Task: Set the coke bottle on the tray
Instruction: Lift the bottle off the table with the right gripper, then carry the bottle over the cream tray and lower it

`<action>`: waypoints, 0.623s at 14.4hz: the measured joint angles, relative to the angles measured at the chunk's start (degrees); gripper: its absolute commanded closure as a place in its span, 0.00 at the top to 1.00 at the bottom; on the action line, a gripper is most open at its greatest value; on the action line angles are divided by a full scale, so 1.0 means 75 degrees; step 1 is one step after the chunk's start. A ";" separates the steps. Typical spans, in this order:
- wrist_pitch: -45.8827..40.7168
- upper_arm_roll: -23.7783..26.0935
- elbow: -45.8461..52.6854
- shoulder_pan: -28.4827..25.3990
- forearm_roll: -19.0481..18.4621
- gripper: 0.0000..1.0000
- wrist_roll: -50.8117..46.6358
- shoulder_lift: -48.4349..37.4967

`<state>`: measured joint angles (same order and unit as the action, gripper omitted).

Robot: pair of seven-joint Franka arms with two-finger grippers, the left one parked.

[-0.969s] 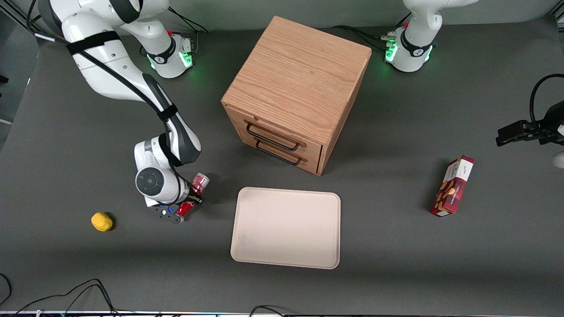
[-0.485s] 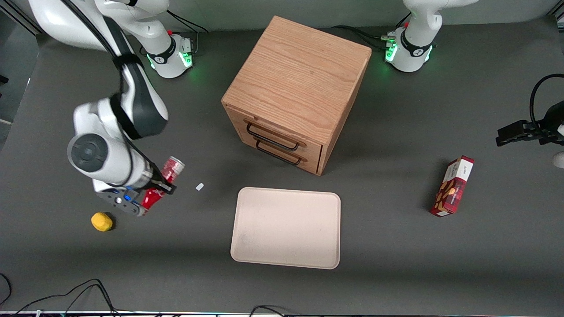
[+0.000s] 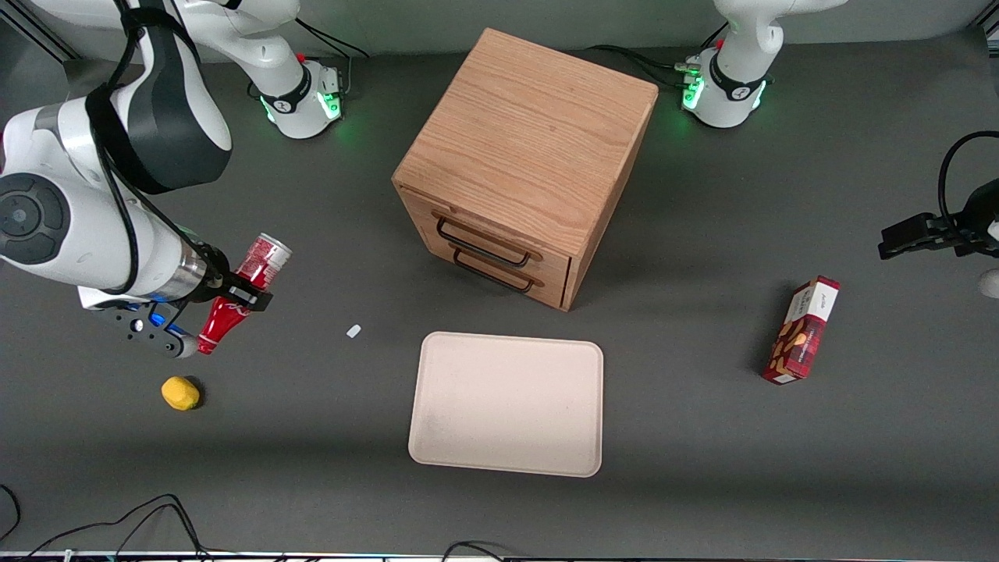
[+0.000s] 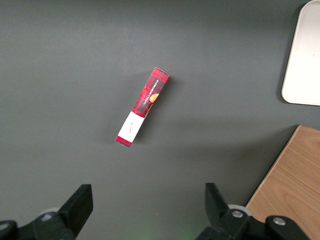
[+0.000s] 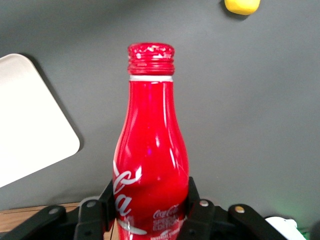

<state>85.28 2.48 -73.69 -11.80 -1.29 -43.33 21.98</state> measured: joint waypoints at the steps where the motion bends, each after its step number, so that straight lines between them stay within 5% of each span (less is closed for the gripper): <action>1: 0.0009 0.0019 0.0254 -0.0030 0.0016 0.00 0.0001 0.0255; 4: 0.0213 0.0044 0.1503 -0.0413 0.0042 0.00 0.0006 0.1681; 9: 0.2932 0.0063 0.2340 -0.1148 0.0116 0.00 0.0006 0.3948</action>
<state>107.27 2.95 -56.15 -20.41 -0.41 -43.28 51.59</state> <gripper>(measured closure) 0.449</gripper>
